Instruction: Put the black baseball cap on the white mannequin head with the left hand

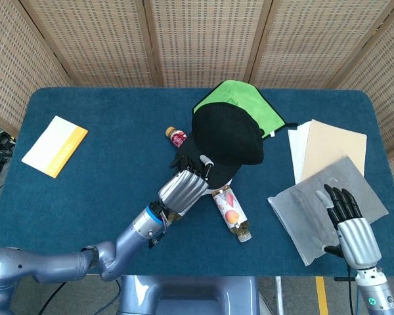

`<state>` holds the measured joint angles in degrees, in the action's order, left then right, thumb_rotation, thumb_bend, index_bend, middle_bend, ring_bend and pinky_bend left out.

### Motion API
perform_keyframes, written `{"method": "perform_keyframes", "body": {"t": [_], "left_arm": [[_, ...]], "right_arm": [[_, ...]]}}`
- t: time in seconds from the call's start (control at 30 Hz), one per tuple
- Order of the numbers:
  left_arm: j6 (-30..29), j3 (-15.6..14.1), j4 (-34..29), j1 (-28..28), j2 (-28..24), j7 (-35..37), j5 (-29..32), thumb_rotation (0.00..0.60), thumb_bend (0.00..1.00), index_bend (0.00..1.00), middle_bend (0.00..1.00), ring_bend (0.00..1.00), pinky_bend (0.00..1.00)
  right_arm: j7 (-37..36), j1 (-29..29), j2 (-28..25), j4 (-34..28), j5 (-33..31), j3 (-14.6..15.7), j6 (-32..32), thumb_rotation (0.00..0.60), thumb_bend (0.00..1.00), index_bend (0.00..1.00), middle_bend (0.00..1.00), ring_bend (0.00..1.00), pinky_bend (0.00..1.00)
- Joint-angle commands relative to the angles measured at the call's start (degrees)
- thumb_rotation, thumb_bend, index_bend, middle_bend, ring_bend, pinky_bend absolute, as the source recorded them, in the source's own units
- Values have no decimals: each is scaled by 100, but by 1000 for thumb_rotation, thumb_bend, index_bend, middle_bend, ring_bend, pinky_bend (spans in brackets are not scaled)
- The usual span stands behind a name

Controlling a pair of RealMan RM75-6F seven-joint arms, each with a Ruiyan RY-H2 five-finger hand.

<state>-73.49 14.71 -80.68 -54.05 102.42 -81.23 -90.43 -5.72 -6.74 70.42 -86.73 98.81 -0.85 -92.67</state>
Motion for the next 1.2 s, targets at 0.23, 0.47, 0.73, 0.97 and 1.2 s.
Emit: {"method": "perform_keyframes", "body": {"t": [0.23, 0.47, 0.73, 0.97, 1.2], "left_arm": [[18, -69, 22, 16, 23, 21, -77, 600, 777, 766, 911, 853, 749], [29, -89, 51, 47, 18, 9, -96, 600, 776, 754, 911, 853, 749], [63, -69, -31, 96, 11, -74, -15, 600, 756, 652, 911, 853, 748], [131, -111, -81, 90, -112, -110, -102, 600, 701, 531, 911, 853, 742], [112, -130, -124, 119, -220, -133, -191, 600, 584, 422, 907, 853, 741]], "right_arm": [[-3, -4, -10, -9, 9, 5, 11, 600, 48, 34, 0, 0, 0], [2, -1, -7, -4, 6, 4, 9, 600, 49, 34, 0, 0, 0], [11, 0, 0, -3, 6, 1, 7, 600, 48, 33, 0, 0, 0], [18, 2, -2, -3, 20, 3, -3, 600, 48, 32, 0, 0, 0], [40, 1, 9, 1, 23, 3, 1, 600, 48, 32, 0, 0, 0]]}}
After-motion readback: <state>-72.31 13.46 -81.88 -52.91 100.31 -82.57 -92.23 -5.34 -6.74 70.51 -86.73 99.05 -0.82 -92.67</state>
